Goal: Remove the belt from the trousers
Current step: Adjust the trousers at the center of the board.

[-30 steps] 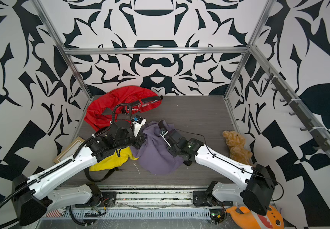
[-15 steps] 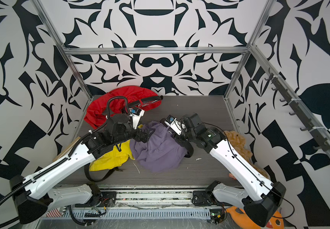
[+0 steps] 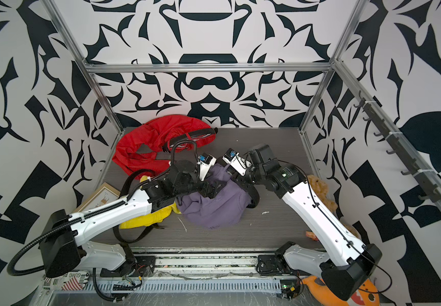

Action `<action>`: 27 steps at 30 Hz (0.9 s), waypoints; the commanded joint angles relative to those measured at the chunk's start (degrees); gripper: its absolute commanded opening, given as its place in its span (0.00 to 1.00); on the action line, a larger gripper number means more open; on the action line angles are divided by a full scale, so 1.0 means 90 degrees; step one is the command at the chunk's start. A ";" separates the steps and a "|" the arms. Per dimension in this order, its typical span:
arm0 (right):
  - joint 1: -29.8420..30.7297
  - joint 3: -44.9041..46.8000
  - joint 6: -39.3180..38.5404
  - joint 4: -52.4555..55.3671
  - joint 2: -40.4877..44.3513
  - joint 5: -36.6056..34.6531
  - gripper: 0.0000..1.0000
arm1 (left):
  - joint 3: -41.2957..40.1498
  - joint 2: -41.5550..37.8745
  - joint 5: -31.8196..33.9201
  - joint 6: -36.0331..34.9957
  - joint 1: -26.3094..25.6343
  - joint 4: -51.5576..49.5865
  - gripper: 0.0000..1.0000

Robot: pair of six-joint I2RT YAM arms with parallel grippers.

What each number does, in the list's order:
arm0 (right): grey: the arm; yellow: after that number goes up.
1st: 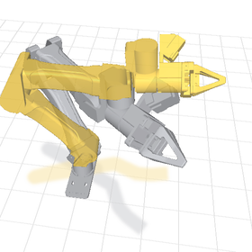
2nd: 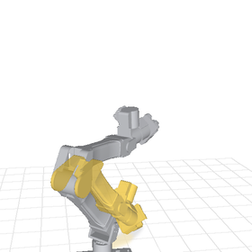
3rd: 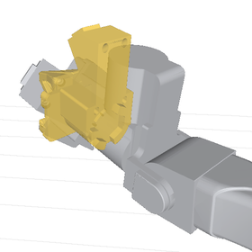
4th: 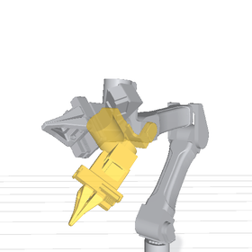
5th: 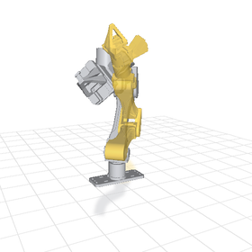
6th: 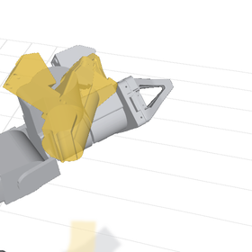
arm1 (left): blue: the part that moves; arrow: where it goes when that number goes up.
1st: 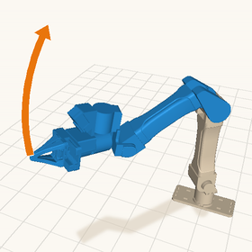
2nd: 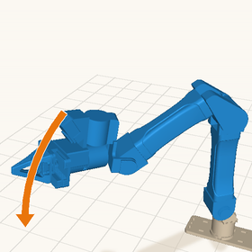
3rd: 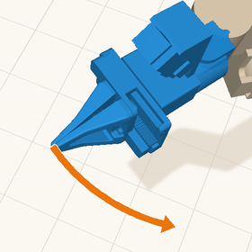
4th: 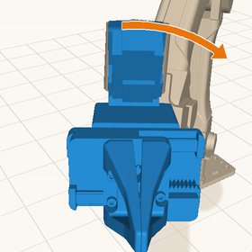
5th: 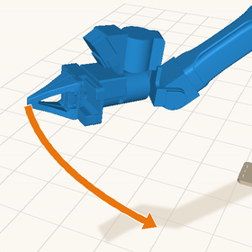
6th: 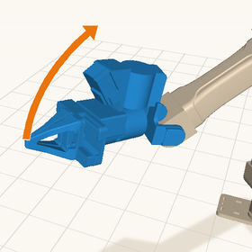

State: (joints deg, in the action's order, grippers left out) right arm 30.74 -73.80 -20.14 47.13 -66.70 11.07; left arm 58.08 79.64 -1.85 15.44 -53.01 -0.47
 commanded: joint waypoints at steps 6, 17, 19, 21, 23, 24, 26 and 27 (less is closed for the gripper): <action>-0.0056 -0.0332 -0.0062 -0.0324 0.0165 0.0396 0.02 | 0.0035 0.0271 0.0490 0.0183 -0.0018 0.0993 0.45; -0.0225 -0.0115 0.0136 -0.0210 0.0830 0.0573 0.00 | -0.0594 0.1094 0.0702 0.1461 0.1489 0.0611 0.00; -0.0225 -0.0077 0.0160 -0.0208 0.0895 0.0632 0.00 | -0.0588 0.1286 0.0675 0.1559 0.1570 0.0360 0.00; -0.0225 -0.0006 0.0186 -0.0245 0.0926 0.0653 0.00 | -0.0573 0.1450 0.0574 0.1600 0.1568 0.0248 0.00; -0.0222 0.0013 0.0176 -0.0283 0.0889 0.0664 0.00 | -0.0625 0.1467 0.0444 0.1624 0.1557 0.0310 0.00; -0.0239 -0.0004 0.0155 -0.0300 0.0859 0.0679 0.00 | -0.0638 0.1409 0.0438 0.1630 0.1543 0.0316 0.00; -0.0241 -0.0039 0.0120 -0.0341 0.0813 0.0698 0.00 | -0.0695 0.1158 0.0475 0.1557 0.1521 0.0315 0.29; -0.0251 -0.0079 0.0085 -0.0350 0.0783 0.0727 0.00 | -0.0725 0.0945 0.0577 0.1448 0.1489 0.0328 0.48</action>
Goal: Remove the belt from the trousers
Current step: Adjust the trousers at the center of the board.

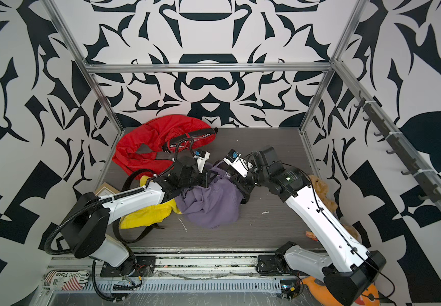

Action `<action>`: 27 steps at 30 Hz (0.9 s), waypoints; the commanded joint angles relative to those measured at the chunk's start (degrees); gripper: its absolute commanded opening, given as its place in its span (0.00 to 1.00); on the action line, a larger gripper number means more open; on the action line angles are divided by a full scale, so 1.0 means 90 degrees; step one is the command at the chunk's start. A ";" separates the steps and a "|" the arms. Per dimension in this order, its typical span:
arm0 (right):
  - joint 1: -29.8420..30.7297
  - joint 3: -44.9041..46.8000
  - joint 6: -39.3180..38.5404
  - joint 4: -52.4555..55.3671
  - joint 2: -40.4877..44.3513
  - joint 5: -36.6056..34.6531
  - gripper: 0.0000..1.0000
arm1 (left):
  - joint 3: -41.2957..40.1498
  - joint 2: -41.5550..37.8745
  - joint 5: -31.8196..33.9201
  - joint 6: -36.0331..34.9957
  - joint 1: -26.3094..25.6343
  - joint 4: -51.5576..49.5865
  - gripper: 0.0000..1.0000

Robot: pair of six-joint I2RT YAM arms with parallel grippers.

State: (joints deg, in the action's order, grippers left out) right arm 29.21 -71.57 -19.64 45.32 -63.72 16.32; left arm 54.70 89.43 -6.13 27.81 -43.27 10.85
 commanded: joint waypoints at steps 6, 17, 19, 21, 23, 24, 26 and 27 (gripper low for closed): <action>-0.0154 -0.0659 -0.0112 -0.0083 0.0259 0.0444 0.00 | -0.0359 -0.1232 0.1921 -0.1706 -0.0228 -0.0421 0.83; -0.0262 -0.1069 -0.0235 0.0166 0.0118 0.0740 0.00 | -0.0791 -0.2092 0.1132 -0.3631 -0.0799 0.1494 0.81; -0.0286 -0.1117 -0.0268 0.0226 0.0099 0.0783 0.00 | -0.0844 -0.2248 0.0975 -0.3685 -0.0813 0.1654 0.81; -0.0298 -0.1164 -0.0300 0.0282 0.0079 0.0801 0.00 | -0.0820 -0.2376 0.0862 -0.3725 -0.0808 0.1693 0.80; -0.0307 -0.1186 -0.0299 0.0296 0.0079 0.0906 0.00 | -0.0777 -0.2357 0.0612 -0.3789 -0.0808 0.1819 0.80; -0.0312 -0.1188 -0.0293 0.0278 0.0085 0.0971 0.00 | -0.0717 -0.2268 0.0447 -0.3843 -0.0808 0.1850 0.79; -0.0315 -0.1188 -0.0284 0.0255 0.0069 0.1073 0.00 | -0.0533 -0.1998 0.0183 -0.3987 -0.0810 0.1845 0.79; -0.0323 -0.1188 -0.0264 0.0242 0.0069 0.1105 0.00 | -0.0448 -0.1875 0.0034 -0.4076 -0.0809 0.1882 0.78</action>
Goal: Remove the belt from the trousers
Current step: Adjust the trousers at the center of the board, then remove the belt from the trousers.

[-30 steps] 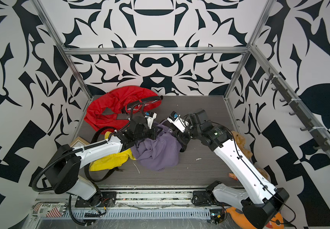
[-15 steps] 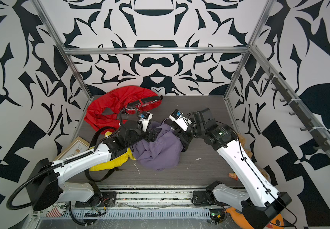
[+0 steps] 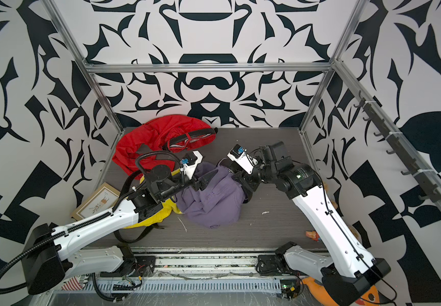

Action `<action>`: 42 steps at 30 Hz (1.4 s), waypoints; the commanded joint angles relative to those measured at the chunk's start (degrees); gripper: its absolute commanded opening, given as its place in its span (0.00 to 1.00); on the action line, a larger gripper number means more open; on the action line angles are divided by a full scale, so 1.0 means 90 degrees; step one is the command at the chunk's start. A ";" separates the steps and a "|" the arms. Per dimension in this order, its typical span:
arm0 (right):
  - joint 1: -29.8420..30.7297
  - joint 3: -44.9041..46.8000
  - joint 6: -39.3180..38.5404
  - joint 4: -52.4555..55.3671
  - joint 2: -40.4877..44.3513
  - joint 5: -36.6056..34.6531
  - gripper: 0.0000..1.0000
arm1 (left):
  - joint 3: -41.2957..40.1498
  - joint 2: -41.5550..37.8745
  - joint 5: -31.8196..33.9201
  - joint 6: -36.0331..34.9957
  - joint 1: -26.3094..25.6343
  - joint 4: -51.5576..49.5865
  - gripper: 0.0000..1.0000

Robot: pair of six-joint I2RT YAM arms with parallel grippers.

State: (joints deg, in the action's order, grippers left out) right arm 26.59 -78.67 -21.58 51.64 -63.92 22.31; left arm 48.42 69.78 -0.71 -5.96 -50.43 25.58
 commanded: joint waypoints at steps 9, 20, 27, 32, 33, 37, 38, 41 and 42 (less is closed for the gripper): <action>-0.0025 -0.0337 0.0035 -0.0446 0.0189 0.0675 0.00 | 0.0803 0.1444 -0.0770 -0.0636 -0.0011 0.0795 0.71; -0.0728 0.0327 0.0137 -0.0673 0.0275 0.0721 0.00 | 0.0757 0.1407 -0.0546 -0.0564 0.0008 0.0746 0.00; -0.1314 0.1180 0.0906 -0.1387 -0.0249 0.0576 0.00 | 0.0459 0.0420 0.0710 -0.0113 -0.0173 -0.1485 0.00; -0.1261 0.2083 0.1340 -0.2317 -0.0399 0.0839 0.08 | 0.0351 0.0193 0.1640 0.0391 -0.0343 -0.2352 0.00; -0.1226 0.2247 0.1319 -0.2472 -0.0295 0.0838 0.15 | 0.0392 0.0217 0.1754 0.0481 -0.0346 -0.2469 0.00; -0.1086 0.2313 0.1006 -0.2269 0.0071 0.0693 0.41 | 0.0634 0.0313 0.1996 0.0661 -0.0343 -0.2798 0.00; -0.1039 0.2252 0.0910 -0.2103 0.0145 0.0624 0.46 | 0.0713 0.0313 0.2020 0.0680 -0.0343 -0.2872 0.00; -0.0792 0.2090 0.0803 -0.1710 0.0316 0.0210 0.62 | 0.0869 0.0313 0.2012 0.0725 -0.0346 -0.3046 0.00; -0.0664 0.2040 0.0799 -0.1627 0.0375 0.0054 0.64 | 0.0892 0.0311 0.1995 0.0756 -0.0349 -0.3067 0.00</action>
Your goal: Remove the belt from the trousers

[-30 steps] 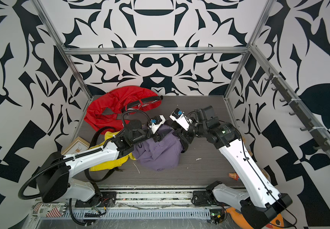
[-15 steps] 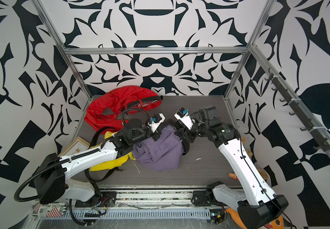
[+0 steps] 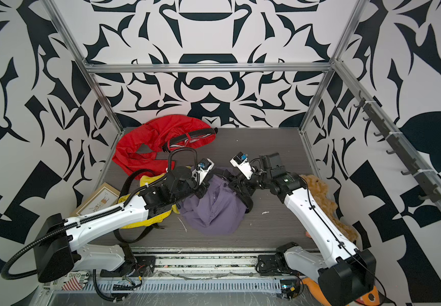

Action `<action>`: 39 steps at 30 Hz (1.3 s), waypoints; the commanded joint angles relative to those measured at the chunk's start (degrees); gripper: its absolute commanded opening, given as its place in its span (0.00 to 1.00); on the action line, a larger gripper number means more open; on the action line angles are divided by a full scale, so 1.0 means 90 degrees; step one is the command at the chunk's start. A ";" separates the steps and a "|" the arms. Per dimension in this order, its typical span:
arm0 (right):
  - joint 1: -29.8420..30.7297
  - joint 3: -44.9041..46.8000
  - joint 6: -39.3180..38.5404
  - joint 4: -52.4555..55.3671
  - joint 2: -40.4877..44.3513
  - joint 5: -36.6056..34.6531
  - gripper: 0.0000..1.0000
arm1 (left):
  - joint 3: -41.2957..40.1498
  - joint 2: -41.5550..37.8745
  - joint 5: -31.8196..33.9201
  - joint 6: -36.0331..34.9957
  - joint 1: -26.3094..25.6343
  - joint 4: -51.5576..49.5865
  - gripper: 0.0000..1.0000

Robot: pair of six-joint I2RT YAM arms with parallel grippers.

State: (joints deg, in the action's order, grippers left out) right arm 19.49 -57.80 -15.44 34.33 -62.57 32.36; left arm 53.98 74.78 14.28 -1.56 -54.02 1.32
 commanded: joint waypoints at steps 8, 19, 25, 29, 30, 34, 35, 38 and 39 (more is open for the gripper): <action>0.1358 -0.0719 0.0247 0.0270 0.0224 -0.2456 0.83 | 0.0378 -0.0245 0.0236 0.0449 0.0045 -0.0467 0.00; 0.2503 -0.0518 0.0529 -0.1382 -0.0342 -0.3665 0.87 | 0.0400 -0.0271 0.0224 0.0652 0.0035 -0.0498 0.00; 0.2554 -0.0404 0.0583 -0.1918 -0.0552 -0.3610 0.83 | 0.0361 -0.0321 0.0240 0.0661 0.0034 -0.0498 0.00; 0.2554 -0.0277 0.0694 -0.2050 -0.0611 -0.3491 0.80 | 0.0338 -0.0341 0.0259 0.0675 0.0035 -0.0461 0.00; 0.2561 -0.0204 0.0745 -0.2094 -0.0574 -0.3480 0.80 | 0.0341 -0.0350 0.0268 0.0681 0.0035 -0.0459 0.00; 0.2555 -0.0012 0.0918 -0.2154 -0.0425 -0.3404 0.77 | 0.0304 -0.0355 0.0288 0.0701 0.0035 -0.0450 0.00; 0.2554 0.0036 0.0944 -0.2162 -0.0375 -0.3375 0.77 | 0.0295 -0.0366 0.0288 0.0700 0.0035 -0.0450 0.00; 0.2557 0.0169 0.1003 -0.2266 -0.0241 -0.3294 0.75 | 0.0298 -0.0362 0.0287 0.0711 0.0030 -0.0450 0.00; 0.2557 0.0204 0.1023 -0.2299 -0.0204 -0.3286 0.74 | 0.0299 -0.0361 0.0288 0.0705 0.0034 -0.0453 0.00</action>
State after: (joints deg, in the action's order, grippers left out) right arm 42.15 -56.38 -7.90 17.30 -66.70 1.67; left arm 55.40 73.56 16.36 3.60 -53.65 -3.14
